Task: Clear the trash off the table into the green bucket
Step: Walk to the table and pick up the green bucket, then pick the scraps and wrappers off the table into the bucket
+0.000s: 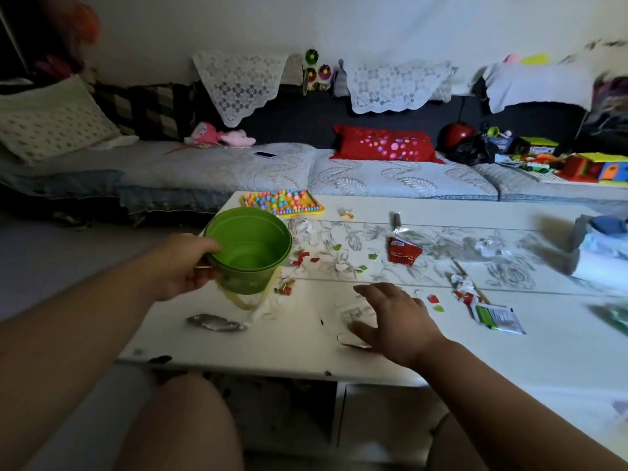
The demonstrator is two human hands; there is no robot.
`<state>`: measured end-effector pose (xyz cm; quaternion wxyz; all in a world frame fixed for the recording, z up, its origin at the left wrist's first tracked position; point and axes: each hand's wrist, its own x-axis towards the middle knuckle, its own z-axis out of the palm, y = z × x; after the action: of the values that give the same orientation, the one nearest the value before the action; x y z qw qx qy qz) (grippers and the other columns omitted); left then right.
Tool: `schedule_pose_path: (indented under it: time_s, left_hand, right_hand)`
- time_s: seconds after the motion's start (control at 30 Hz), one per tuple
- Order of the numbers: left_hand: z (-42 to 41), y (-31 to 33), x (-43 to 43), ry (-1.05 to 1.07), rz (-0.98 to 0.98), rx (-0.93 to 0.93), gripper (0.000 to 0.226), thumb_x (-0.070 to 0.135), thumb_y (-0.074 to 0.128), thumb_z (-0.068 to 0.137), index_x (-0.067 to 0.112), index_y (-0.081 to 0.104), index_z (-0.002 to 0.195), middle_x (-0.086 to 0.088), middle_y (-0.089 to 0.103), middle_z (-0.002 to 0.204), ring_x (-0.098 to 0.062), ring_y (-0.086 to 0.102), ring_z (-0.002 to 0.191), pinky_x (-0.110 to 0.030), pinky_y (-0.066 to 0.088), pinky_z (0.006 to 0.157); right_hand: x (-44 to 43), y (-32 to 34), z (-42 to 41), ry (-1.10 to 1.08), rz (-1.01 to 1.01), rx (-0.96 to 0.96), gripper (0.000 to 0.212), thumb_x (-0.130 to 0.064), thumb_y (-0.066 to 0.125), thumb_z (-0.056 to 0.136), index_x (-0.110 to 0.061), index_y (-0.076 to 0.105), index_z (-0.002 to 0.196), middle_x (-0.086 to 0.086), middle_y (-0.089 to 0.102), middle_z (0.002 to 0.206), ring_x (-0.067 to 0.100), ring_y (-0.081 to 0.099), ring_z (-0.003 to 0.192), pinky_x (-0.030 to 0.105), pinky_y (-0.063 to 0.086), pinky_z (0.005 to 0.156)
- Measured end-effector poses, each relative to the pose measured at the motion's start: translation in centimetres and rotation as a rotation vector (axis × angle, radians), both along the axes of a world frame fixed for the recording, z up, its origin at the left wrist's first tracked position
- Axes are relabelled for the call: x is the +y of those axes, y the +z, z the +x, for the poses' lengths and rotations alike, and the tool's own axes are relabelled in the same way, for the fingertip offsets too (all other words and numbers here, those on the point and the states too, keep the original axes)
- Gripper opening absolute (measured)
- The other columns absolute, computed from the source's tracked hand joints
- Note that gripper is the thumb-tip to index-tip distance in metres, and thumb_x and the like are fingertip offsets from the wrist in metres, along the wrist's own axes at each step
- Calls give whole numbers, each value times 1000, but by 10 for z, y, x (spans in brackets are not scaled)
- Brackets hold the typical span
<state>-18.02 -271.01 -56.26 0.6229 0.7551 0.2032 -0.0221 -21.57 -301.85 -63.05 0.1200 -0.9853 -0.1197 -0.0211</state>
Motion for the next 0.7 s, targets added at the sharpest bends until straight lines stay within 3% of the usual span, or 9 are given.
schedule_pose_path:
  time_s: [0.13, 0.27, 0.4, 0.53, 0.7]
  left_hand:
    - [-50, -8, -21, -14, -165, 7, 4, 17, 53, 92, 16, 55, 89, -4, 56, 74, -6, 59, 38, -12, 35, 33]
    - [-93, -16, -37, -13, -229, 13, 8, 17, 54, 92, 17, 56, 85, -1, 61, 60, -8, 59, 41, -12, 35, 35]
    - [-119, -25, -41, -8, -222, 9, 11, 16, 55, 92, 15, 54, 81, -6, 59, 75, -17, 57, 63, -13, 36, 36]
    - [-122, -30, -43, 35, -225, -13, 7, 17, 56, 92, 13, 56, 86, -7, 60, 81, -18, 58, 66, -15, 39, 36]
    - [-98, -34, -51, 69, -259, -69, 6, 19, 59, 91, 13, 58, 91, -6, 62, 86, -17, 61, 63, -17, 41, 36]
  right_hand:
    - [-9, -8, -20, -3, -1, 23, 70, -63, 52, 82, -37, 29, 143, -6, 35, 148, 18, 40, 133, 44, 33, 108]
    - [-16, -11, -28, -4, -22, 30, 70, -61, 54, 82, -35, 31, 142, -6, 35, 149, 19, 37, 135, 43, 33, 107]
    - [-16, -14, -29, 3, -47, 39, 71, -59, 57, 80, -35, 33, 142, -5, 35, 149, 20, 36, 135, 43, 32, 107]
    - [-11, -22, -22, 2, -78, 81, 73, -57, 61, 79, -35, 33, 143, -5, 34, 149, 21, 36, 135, 44, 31, 107]
    - [-10, -34, -6, -40, -79, 154, 49, -52, 60, 80, -33, 58, 125, -4, 51, 132, 18, 48, 124, 36, 39, 102]
